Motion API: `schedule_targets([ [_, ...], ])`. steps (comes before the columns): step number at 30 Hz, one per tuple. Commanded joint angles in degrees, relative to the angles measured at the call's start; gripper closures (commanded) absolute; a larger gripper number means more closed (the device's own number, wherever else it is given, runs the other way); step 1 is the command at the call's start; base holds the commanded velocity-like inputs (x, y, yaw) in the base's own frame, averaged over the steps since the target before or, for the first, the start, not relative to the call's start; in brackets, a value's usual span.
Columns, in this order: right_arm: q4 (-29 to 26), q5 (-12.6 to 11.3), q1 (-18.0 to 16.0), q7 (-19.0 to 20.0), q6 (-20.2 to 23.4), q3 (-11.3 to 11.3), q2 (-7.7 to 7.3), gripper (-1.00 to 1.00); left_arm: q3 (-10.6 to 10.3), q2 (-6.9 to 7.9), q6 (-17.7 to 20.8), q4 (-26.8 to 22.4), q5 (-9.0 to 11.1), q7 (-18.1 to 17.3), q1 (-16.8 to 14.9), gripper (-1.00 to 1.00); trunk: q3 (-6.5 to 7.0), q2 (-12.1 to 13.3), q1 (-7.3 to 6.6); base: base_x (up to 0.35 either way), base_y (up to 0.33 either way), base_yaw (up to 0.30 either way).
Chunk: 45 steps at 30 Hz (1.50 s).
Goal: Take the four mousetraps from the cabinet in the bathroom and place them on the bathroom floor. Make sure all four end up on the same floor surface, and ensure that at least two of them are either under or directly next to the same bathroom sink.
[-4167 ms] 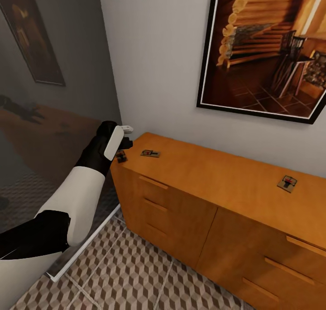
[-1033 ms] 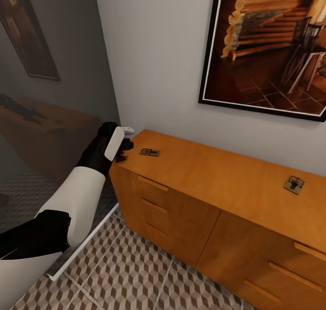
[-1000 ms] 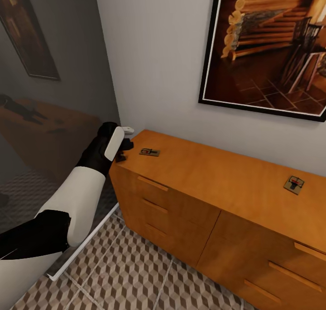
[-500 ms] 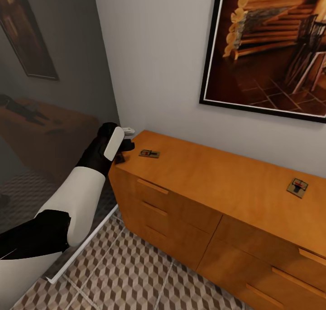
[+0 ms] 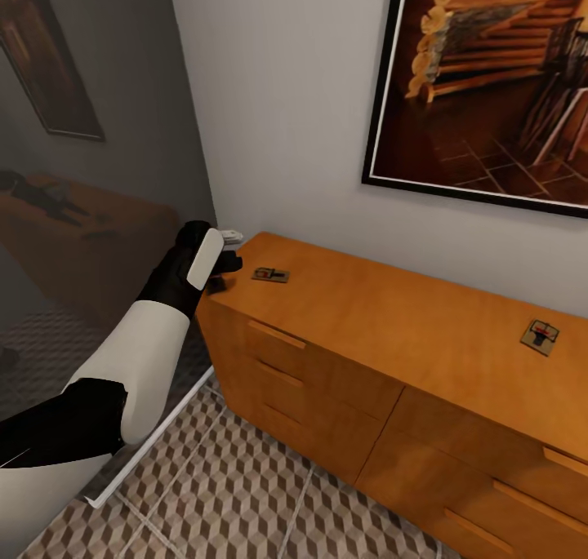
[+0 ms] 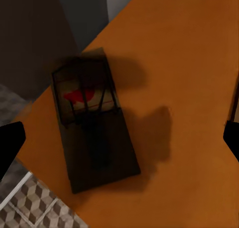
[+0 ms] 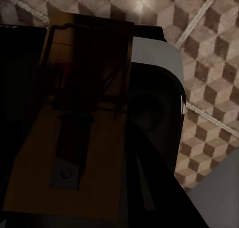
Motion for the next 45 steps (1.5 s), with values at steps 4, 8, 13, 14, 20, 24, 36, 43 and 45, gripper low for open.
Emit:
schedule_targets([
  [4,0.1,0.0,0.0,0.2,-0.2,0.1,-0.02,1.00,-0.1,0.03,0.1,-0.1,0.6,0.6,0.0,-1.00,-0.05,0.0,0.00,0.000,0.075,0.000],
  [8,0.1,0.0,0.0,0.2,-0.2,0.1,-0.02,1.00,-0.1,0.03,0.1,0.0,0.6,0.6,0.0,-1.00,-0.05,0.0,0.00,0.000,0.011,0.000],
  [13,0.1,0.0,0.0,0.2,-0.2,0.1,0.01,1.00,-0.1,0.03,0.1,0.0,0.6,0.6,0.0,-1.00,-0.05,0.0,0.00,0.000,0.002,0.000],
  [14,0.1,0.0,0.0,0.2,-0.2,0.1,0.04,1.00,-0.1,0.03,0.1,0.0,0.6,0.6,0.0,-1.00,-0.05,0.0,0.00,0.000,0.000,0.000],
  [20,0.1,0.0,0.0,0.2,-0.2,0.1,0.07,1.00,-0.1,0.03,0.1,0.0,0.6,0.6,0.0,-1.00,-0.22,0.0,0.00,0.000,0.000,0.000],
  [24,0.1,0.0,0.0,0.2,-0.2,0.1,0.07,1.00,-0.2,0.03,0.1,0.0,0.6,0.6,0.0,-1.00,-0.54,0.0,0.00,0.000,0.000,0.000],
  [36,0.1,0.0,0.0,0.2,-0.2,0.1,0.07,1.00,-0.2,0.03,0.1,0.0,0.6,0.6,0.0,-1.00,-1.63,0.0,0.00,0.000,0.000,0.000],
  [43,0.1,0.0,0.1,0.2,-0.2,0.1,0.07,1.00,-0.2,0.03,0.1,0.0,0.6,0.6,0.0,-1.00,-2.27,0.0,0.00,0.000,0.000,0.000],
  [45,0.1,0.0,0.1,0.2,-0.2,0.1,0.07,1.00,-0.2,0.03,0.1,0.0,0.6,0.6,0.0,-1.00,-2.46,0.0,0.00,0.000,0.000,0.000],
])
